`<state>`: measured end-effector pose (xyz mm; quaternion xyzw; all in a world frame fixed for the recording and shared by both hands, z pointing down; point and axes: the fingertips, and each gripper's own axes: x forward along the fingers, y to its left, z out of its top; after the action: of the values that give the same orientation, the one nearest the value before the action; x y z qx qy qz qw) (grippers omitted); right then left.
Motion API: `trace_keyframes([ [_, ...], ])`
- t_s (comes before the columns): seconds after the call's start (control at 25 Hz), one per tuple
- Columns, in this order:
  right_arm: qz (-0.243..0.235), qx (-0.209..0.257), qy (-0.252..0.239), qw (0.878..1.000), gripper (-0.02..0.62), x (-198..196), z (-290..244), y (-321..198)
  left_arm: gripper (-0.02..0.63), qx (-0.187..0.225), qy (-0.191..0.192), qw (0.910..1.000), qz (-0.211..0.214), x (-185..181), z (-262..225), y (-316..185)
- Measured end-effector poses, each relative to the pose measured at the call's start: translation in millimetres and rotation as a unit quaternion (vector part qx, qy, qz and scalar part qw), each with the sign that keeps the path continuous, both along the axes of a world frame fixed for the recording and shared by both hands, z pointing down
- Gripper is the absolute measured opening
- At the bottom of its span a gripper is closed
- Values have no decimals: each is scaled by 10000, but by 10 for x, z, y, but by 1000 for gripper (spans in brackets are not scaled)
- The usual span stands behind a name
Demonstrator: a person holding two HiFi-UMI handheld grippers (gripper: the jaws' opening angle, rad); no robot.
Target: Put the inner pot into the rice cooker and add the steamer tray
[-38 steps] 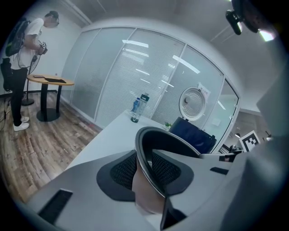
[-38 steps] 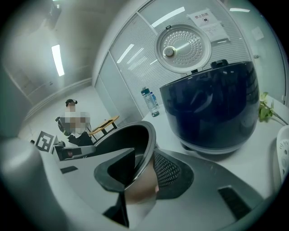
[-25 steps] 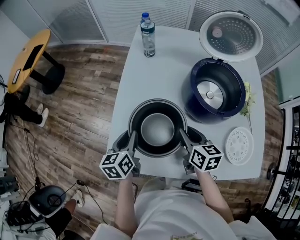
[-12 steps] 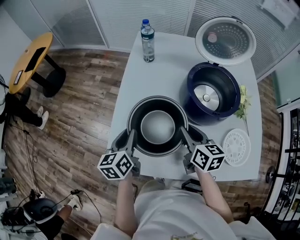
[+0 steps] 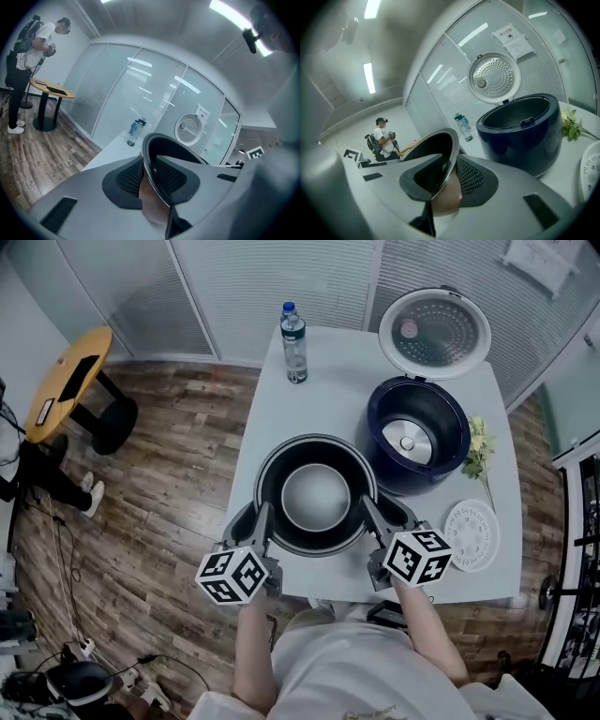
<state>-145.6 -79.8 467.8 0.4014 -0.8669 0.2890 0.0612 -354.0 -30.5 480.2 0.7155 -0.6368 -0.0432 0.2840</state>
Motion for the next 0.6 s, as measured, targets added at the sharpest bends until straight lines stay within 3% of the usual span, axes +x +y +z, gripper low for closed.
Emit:
trace_keyframes([
  [0.6, 207, 565, -225, 9979, 101, 155, -603, 52, 86, 628, -86, 9977, 232, 133, -615, -46],
])
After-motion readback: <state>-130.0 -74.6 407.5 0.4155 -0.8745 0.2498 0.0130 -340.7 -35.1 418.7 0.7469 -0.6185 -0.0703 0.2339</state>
